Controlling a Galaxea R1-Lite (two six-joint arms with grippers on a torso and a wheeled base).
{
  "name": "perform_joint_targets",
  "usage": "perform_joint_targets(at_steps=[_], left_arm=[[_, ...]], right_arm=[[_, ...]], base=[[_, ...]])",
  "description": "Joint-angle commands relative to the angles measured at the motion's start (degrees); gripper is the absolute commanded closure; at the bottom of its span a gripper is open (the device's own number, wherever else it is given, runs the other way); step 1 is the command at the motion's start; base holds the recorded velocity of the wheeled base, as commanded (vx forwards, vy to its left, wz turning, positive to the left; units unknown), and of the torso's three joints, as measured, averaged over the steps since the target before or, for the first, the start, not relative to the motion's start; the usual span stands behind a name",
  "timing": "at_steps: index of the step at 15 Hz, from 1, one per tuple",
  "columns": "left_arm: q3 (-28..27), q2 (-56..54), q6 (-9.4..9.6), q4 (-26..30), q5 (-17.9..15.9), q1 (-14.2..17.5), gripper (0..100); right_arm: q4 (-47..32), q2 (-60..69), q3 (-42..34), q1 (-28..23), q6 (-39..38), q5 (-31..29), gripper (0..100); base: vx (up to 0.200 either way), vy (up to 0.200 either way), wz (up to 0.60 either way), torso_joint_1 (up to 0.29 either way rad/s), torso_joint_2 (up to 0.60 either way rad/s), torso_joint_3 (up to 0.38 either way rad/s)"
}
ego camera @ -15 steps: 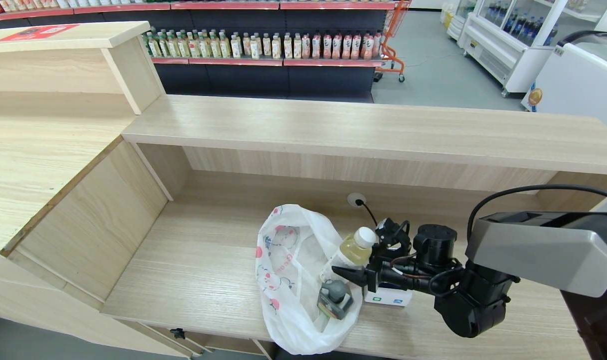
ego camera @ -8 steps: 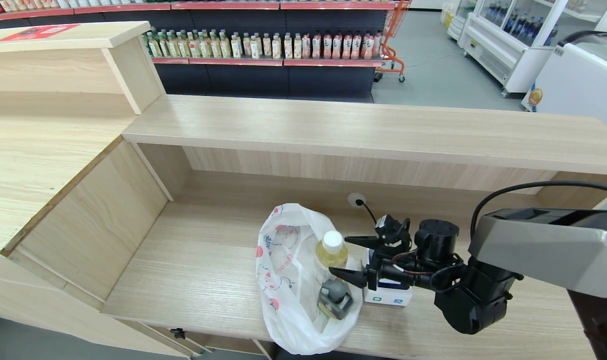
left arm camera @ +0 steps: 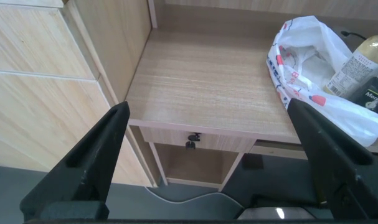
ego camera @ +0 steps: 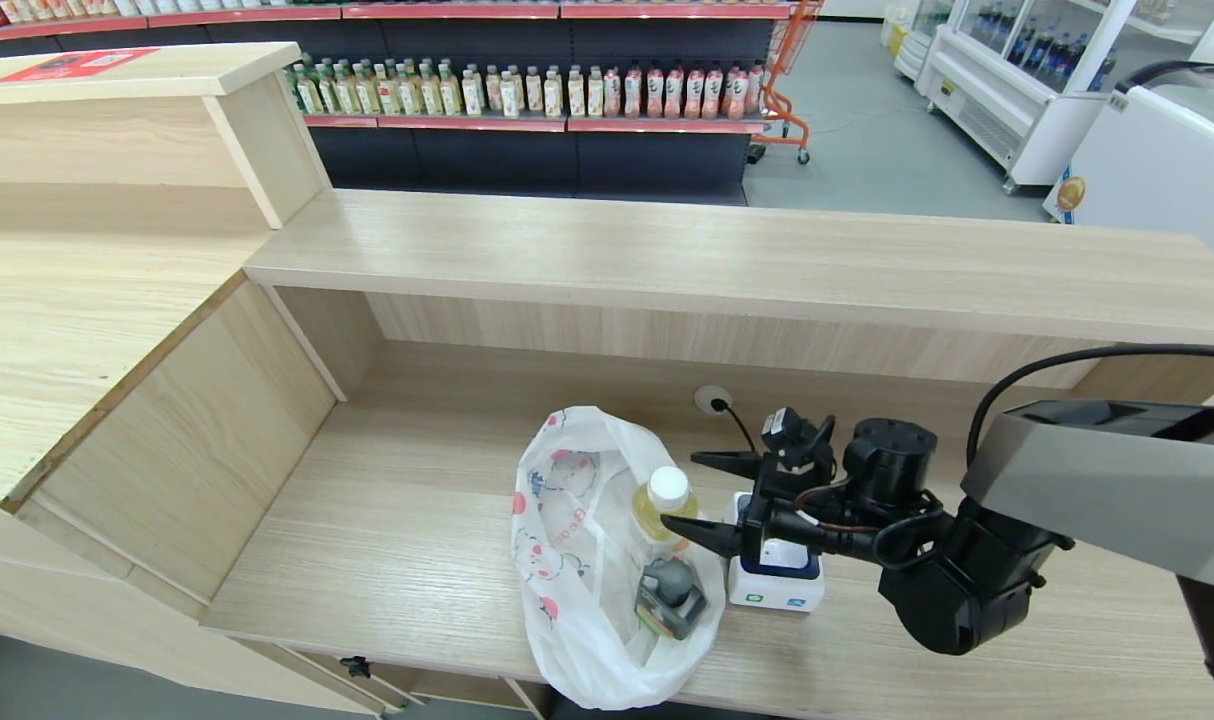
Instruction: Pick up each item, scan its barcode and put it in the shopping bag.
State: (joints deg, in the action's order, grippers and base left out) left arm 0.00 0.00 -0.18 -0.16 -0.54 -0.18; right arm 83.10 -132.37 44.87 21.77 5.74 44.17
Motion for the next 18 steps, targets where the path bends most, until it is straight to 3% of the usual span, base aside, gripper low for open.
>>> perform_joint_targets(at_steps=[1,3,7,11,12,13,14,15,18], left_arm=[[0.00,0.00,-0.08,-0.02,0.01,0.01,0],[0.00,0.09,0.01,-0.02,0.01,0.01,0],[0.00,0.09,-0.08,-0.02,0.01,0.01,0],[0.00,0.09,0.01,-0.02,0.01,0.01,0],[0.00,0.00,0.01,-0.02,0.01,0.01,0],[0.00,0.09,0.01,-0.02,0.01,0.01,0],[0.00,0.00,-0.08,-0.02,0.01,0.01,0],[0.00,0.09,0.01,-0.02,0.01,0.01,0],[0.00,0.00,-0.08,-0.02,0.01,0.01,0]], right_arm=[[-0.05,3.69,0.04,0.02,-1.61,0.04,0],[-0.22,7.38,-0.14,0.46,-5.39,0.04,0],[-4.18,16.00,-1.37,0.02,-5.74,-0.48,0],[-8.75,30.68,-10.16,-2.88,-3.11,-0.57,0],[-14.55,37.18,-12.00,-5.25,-3.19,-1.63,0],[-14.99,37.53,-12.09,-5.42,-3.19,-1.89,0],[-20.61,45.71,-15.87,-8.06,-3.19,-9.10,0],[-20.88,48.61,-18.68,-9.91,-3.11,-12.88,0],[-23.07,57.22,-29.40,-17.20,-1.52,-14.37,0]], base=[[0.000,0.000,0.00,0.000,0.00,0.000],[0.000,0.000,0.00,0.000,0.00,0.000],[0.000,0.000,0.00,0.000,0.00,0.000],[0.000,0.000,0.00,0.000,0.00,0.000],[0.000,0.000,0.00,0.000,0.00,0.000],[0.000,0.000,0.00,0.000,0.00,0.000],[0.000,0.000,0.00,0.000,0.00,0.000],[0.000,0.000,0.00,0.000,0.00,0.000],[0.000,0.000,0.00,0.000,0.00,0.000]])
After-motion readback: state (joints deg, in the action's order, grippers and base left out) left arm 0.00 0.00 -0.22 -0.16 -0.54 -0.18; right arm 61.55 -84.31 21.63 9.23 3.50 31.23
